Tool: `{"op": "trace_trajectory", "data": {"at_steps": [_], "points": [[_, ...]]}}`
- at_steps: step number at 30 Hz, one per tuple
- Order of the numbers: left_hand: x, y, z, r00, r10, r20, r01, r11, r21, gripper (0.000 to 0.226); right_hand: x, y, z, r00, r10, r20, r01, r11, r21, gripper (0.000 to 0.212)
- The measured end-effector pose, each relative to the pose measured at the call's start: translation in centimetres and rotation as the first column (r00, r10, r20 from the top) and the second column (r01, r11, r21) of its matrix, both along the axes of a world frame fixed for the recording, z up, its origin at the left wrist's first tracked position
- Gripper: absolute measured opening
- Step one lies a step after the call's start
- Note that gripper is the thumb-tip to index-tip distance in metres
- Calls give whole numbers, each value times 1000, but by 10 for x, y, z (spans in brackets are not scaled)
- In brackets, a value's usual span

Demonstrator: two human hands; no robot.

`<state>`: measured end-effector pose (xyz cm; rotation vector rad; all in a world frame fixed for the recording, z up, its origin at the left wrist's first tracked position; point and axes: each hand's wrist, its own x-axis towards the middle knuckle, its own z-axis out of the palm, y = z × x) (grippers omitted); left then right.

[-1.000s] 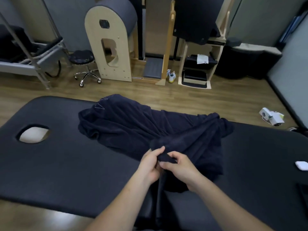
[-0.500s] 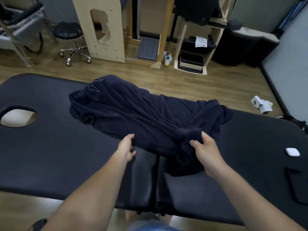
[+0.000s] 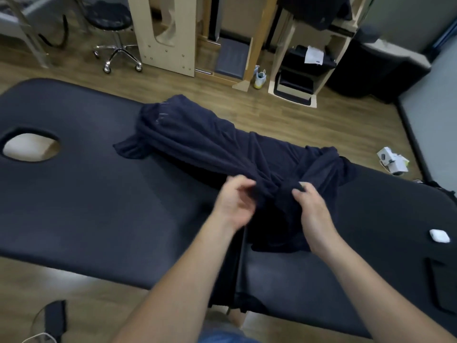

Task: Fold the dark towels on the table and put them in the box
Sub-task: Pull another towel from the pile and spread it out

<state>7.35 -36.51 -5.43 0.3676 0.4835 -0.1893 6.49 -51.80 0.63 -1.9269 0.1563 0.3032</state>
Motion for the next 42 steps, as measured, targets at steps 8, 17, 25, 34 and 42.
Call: {"op": "trace_trajectory", "data": {"at_steps": [8,17,25,34,42], "points": [[-39,24,49,999,-31,-31,39,955,294,34,7,48,25,788,608,93,-497,718,-487,44],[-38,50,15,913,88,-397,192,768,611,23,-20,58,16,622,783,3,-632,504,-589,33],[-5,80,-52,822,288,-492,-34,887,461,52,-42,4,70,330,849,-414,-940,254,-229,33],[-36,8,34,934,-357,19,270,738,619,31,17,-12,63,966,250,-71,-260,936,-238,32],[-78,0,9,847,-532,-14,436,679,591,12,14,33,24,827,534,-175,-561,775,-292,26]]}}
